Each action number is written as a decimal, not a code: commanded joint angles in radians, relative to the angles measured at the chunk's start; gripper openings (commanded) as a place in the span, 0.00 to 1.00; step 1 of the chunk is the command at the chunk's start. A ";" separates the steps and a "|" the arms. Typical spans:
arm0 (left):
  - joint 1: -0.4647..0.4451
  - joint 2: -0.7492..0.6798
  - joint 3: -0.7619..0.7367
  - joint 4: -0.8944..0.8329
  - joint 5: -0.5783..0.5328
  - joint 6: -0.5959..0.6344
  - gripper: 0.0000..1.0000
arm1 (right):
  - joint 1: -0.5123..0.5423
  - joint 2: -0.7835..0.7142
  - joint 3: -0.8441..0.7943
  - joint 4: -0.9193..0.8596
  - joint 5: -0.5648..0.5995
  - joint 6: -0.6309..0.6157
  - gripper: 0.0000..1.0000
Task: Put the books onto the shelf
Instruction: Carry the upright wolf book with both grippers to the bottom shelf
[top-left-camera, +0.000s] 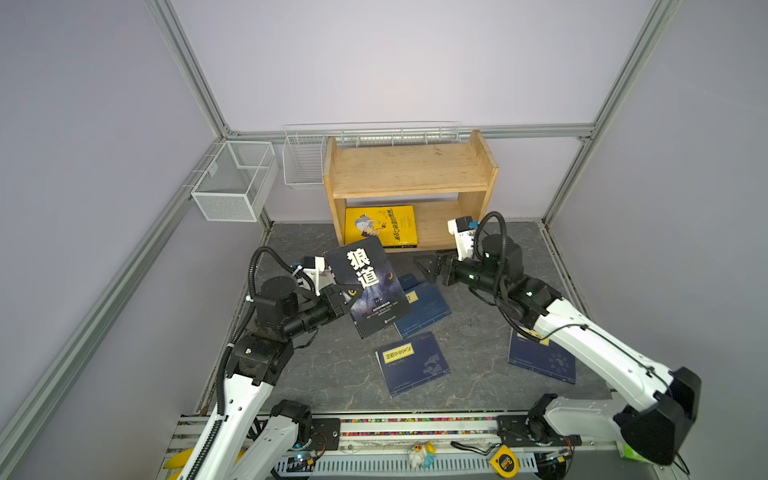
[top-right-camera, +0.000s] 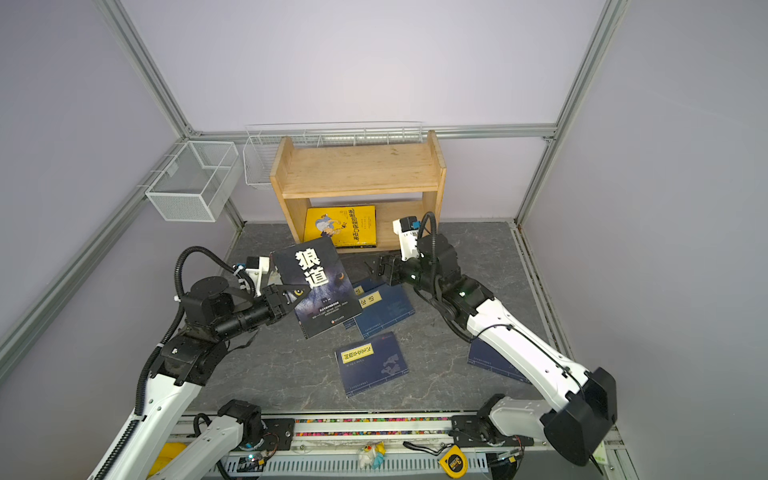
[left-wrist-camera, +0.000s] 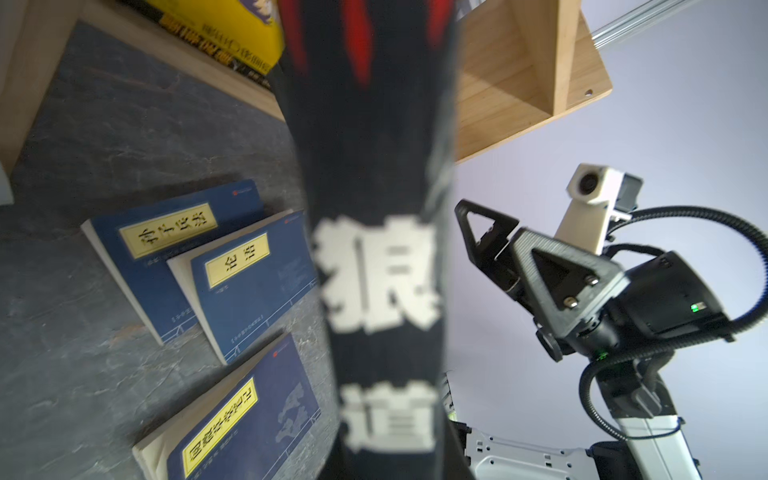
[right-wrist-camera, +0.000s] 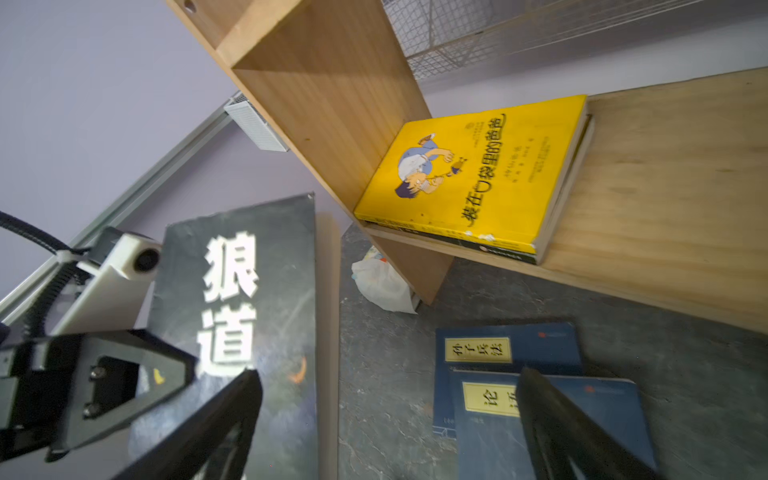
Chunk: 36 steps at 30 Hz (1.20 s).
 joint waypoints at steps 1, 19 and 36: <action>-0.064 0.026 0.051 0.270 -0.137 -0.054 0.00 | -0.031 -0.106 -0.075 -0.034 0.055 0.091 0.89; -0.345 0.259 -0.003 0.764 -0.708 -0.174 0.00 | 0.013 -0.140 -0.306 0.396 -0.145 0.450 0.89; -0.420 0.339 -0.026 0.908 -0.764 -0.185 0.00 | 0.090 0.050 -0.164 0.580 -0.090 0.466 0.61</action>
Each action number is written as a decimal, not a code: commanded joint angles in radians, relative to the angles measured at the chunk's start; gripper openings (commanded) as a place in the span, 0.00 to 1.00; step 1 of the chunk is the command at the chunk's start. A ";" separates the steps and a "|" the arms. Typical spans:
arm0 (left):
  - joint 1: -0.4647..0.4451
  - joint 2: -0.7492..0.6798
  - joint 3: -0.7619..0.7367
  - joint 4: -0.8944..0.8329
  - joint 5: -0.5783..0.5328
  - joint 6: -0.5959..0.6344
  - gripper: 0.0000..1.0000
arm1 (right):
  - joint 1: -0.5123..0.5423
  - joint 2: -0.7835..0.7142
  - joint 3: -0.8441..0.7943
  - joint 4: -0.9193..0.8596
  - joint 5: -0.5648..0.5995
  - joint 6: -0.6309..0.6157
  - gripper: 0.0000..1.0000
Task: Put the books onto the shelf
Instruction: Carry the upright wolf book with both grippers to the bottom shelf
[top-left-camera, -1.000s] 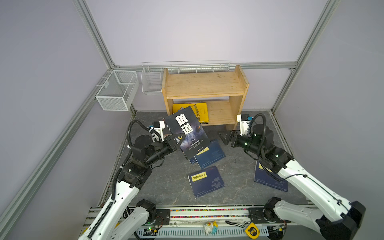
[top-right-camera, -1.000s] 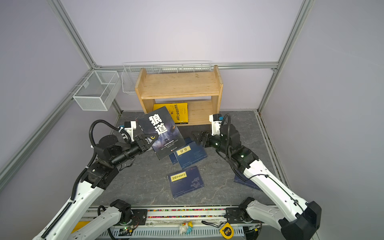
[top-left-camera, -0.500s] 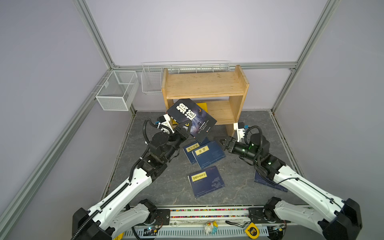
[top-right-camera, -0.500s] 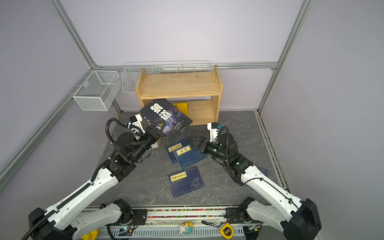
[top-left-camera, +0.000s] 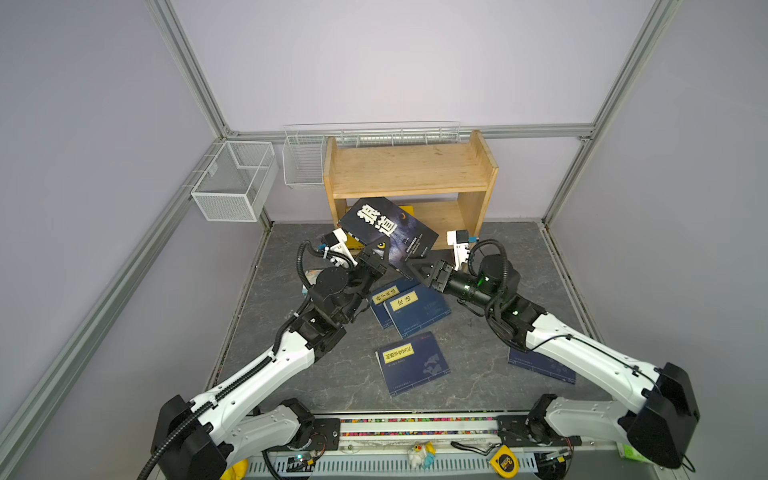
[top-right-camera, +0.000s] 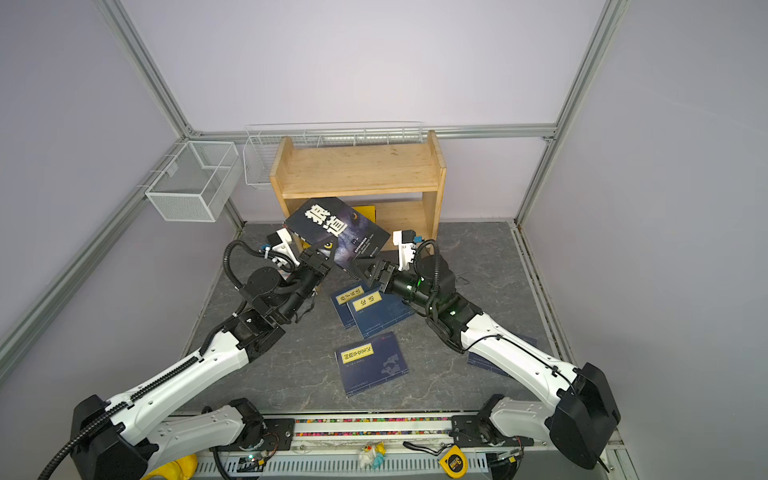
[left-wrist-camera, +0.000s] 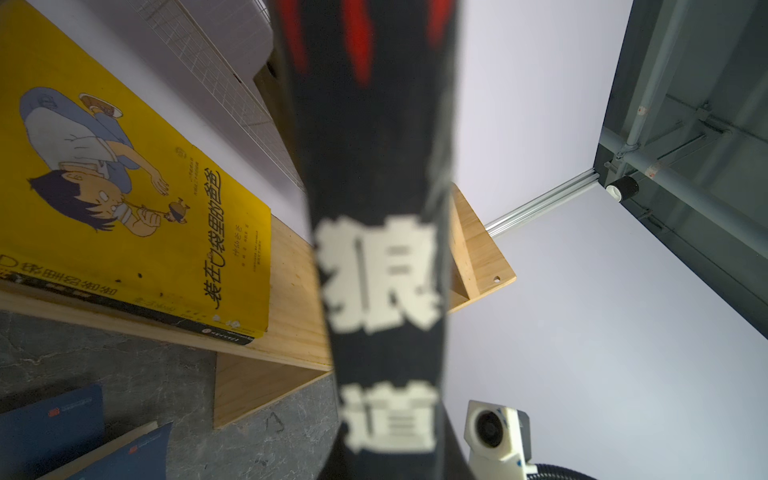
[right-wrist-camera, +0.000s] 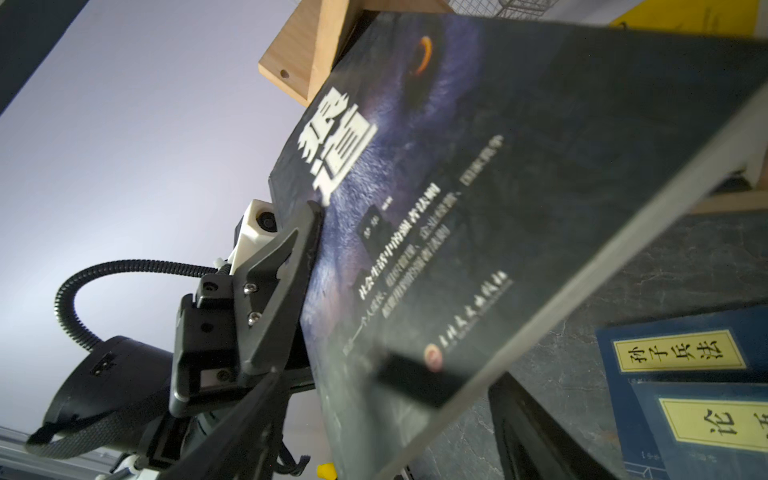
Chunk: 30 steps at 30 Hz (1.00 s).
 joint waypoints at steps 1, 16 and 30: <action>-0.008 0.004 -0.003 0.146 -0.010 -0.017 0.00 | 0.004 0.018 0.012 0.095 0.034 0.040 0.54; 0.036 -0.006 0.010 0.042 0.105 -0.009 0.61 | -0.113 -0.032 0.048 -0.035 -0.057 -0.014 0.13; 0.202 0.075 -0.074 0.294 0.337 -0.240 0.45 | -0.296 0.001 0.091 0.099 -0.498 0.139 0.12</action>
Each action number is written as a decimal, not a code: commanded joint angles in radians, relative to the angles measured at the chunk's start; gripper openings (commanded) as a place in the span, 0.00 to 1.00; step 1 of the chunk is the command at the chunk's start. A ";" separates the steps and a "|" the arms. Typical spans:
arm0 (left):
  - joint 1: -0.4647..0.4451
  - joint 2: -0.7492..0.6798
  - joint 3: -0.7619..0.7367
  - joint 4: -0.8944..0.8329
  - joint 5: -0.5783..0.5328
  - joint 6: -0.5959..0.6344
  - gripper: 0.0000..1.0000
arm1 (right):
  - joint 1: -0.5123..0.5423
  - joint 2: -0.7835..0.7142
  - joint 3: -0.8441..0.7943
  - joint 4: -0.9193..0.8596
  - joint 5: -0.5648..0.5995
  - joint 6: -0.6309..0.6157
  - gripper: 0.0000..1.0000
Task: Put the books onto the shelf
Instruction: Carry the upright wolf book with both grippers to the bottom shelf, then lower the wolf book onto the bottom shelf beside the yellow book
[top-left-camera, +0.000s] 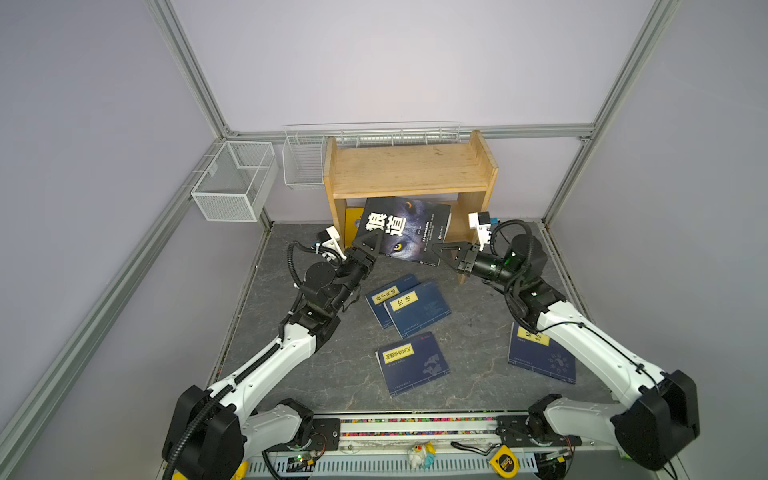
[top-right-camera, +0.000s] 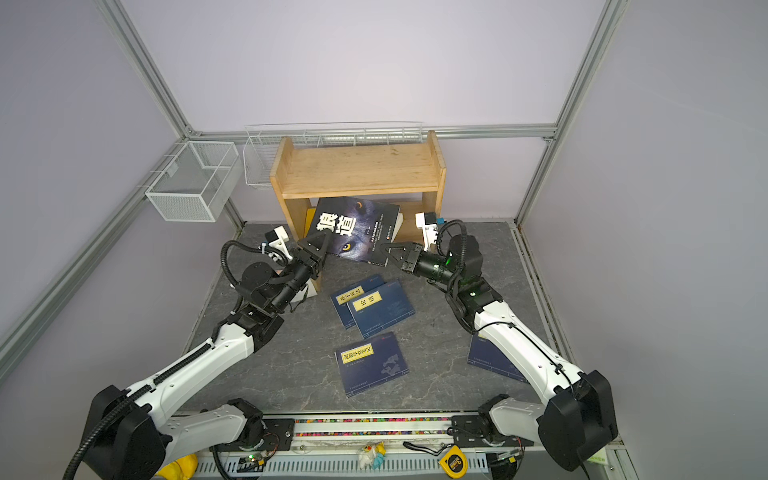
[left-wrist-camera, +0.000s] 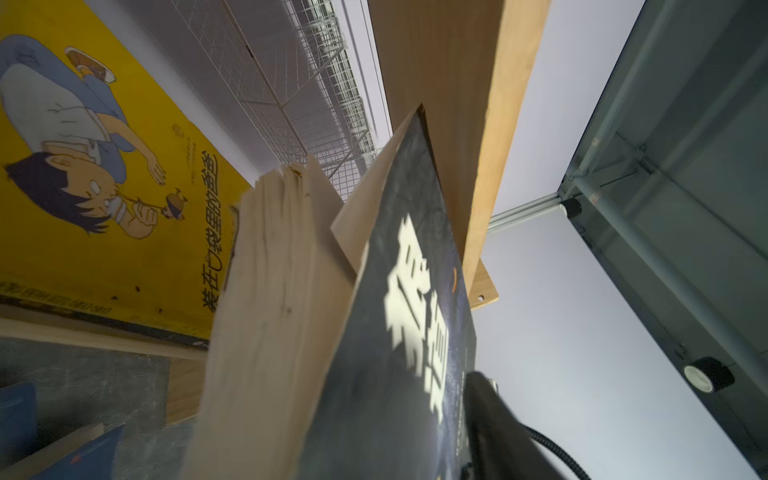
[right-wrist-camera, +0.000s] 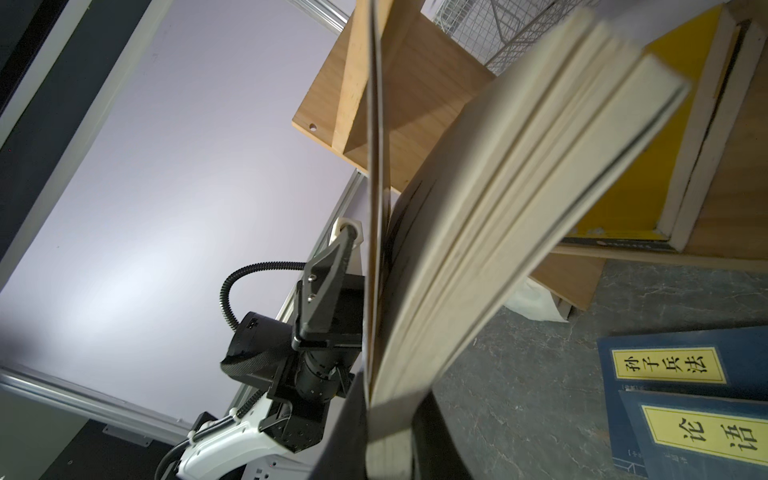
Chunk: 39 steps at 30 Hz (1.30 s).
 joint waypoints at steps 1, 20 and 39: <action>0.004 0.002 0.004 0.095 0.040 -0.033 0.41 | -0.019 -0.006 0.040 0.089 -0.094 0.032 0.12; 0.003 -0.083 0.033 0.045 -0.133 0.088 0.00 | 0.075 0.027 0.029 0.027 0.105 -0.059 0.58; 0.003 -0.037 0.066 -0.020 -0.161 0.106 0.00 | 0.099 0.169 0.125 0.017 0.328 -0.109 0.14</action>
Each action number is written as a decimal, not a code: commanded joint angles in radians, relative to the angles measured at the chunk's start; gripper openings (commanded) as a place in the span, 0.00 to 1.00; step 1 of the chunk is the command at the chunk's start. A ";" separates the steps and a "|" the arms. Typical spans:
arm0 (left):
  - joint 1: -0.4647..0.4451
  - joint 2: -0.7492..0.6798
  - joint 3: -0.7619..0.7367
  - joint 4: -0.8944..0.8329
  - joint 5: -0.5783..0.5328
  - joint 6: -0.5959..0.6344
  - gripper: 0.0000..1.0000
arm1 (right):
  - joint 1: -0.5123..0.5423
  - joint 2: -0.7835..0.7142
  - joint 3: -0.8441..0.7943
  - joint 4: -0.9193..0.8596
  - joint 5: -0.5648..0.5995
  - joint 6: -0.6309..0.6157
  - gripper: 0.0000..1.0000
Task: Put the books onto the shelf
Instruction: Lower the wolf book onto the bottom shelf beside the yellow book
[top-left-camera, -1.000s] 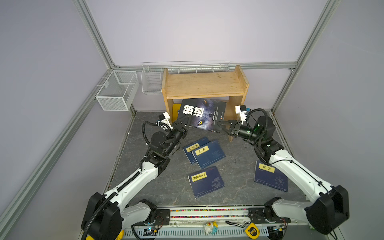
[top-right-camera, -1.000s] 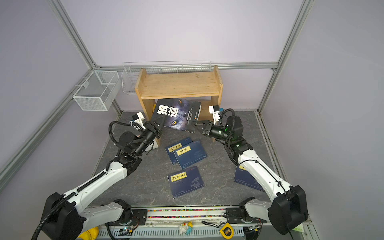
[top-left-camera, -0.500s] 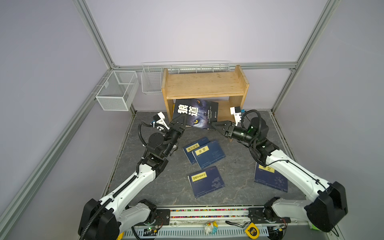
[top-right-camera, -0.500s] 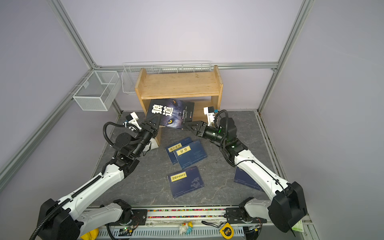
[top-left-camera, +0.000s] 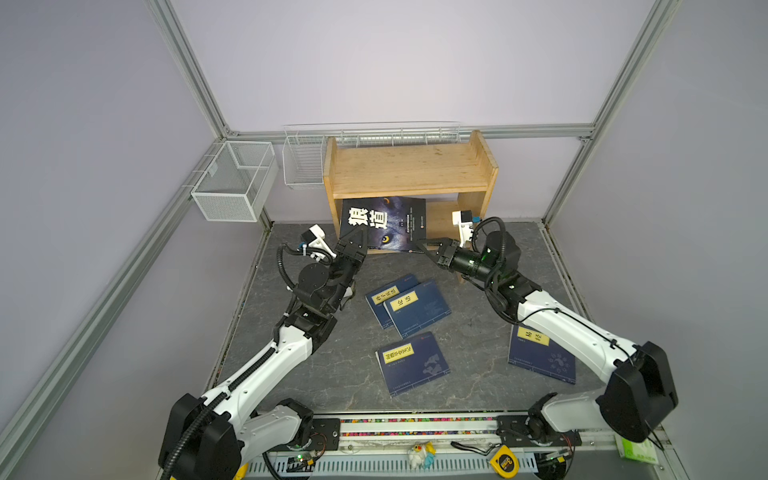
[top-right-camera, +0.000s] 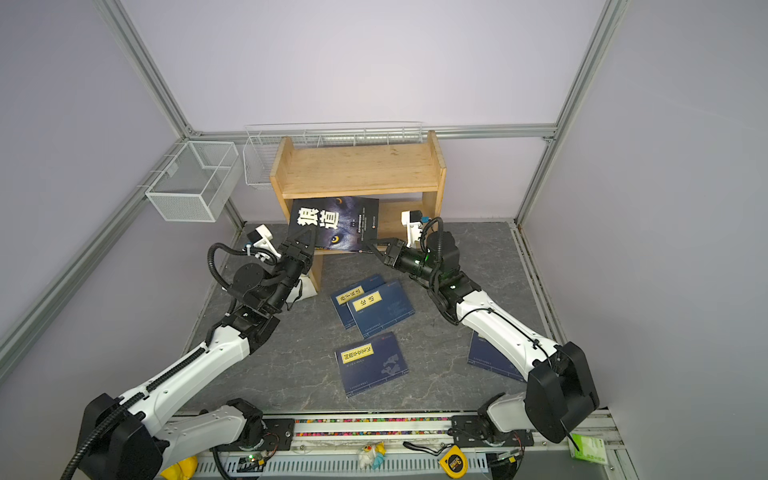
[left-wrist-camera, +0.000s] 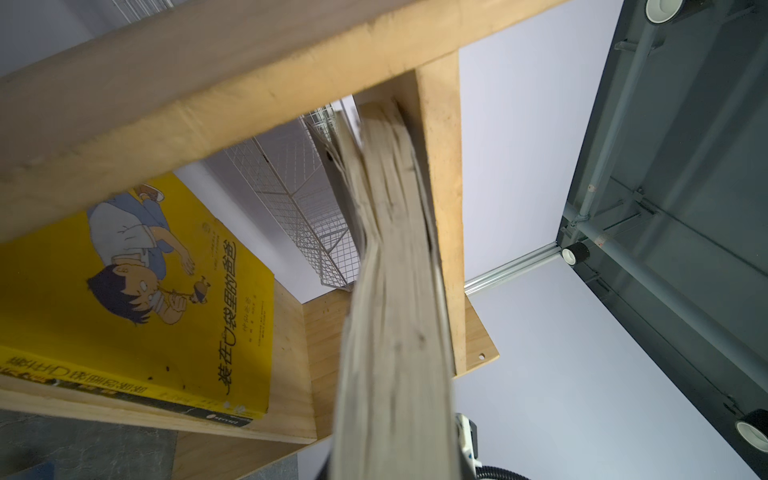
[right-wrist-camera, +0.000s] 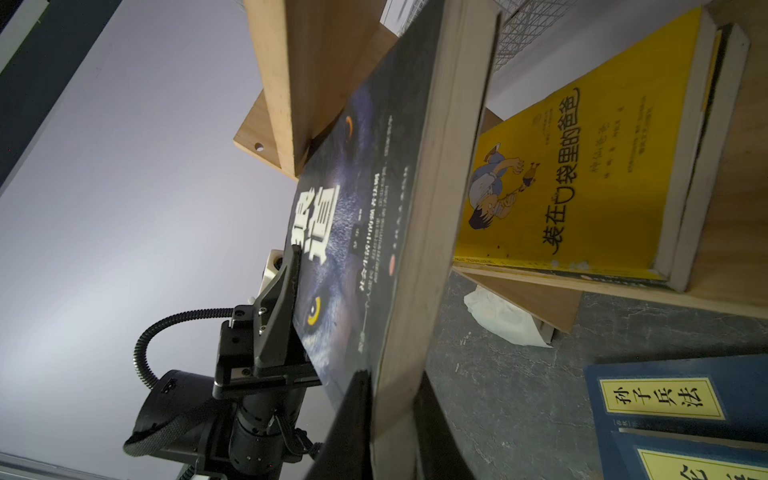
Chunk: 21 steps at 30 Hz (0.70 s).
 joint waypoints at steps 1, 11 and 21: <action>-0.007 0.003 0.060 -0.032 0.015 0.050 0.04 | 0.002 0.024 0.056 -0.018 0.132 -0.078 0.13; -0.008 -0.059 0.160 -0.444 -0.113 0.186 0.44 | 0.004 0.148 0.170 -0.076 0.214 -0.173 0.11; 0.010 -0.272 0.060 -0.695 -0.285 0.231 0.68 | 0.002 0.288 0.246 -0.045 0.211 -0.155 0.10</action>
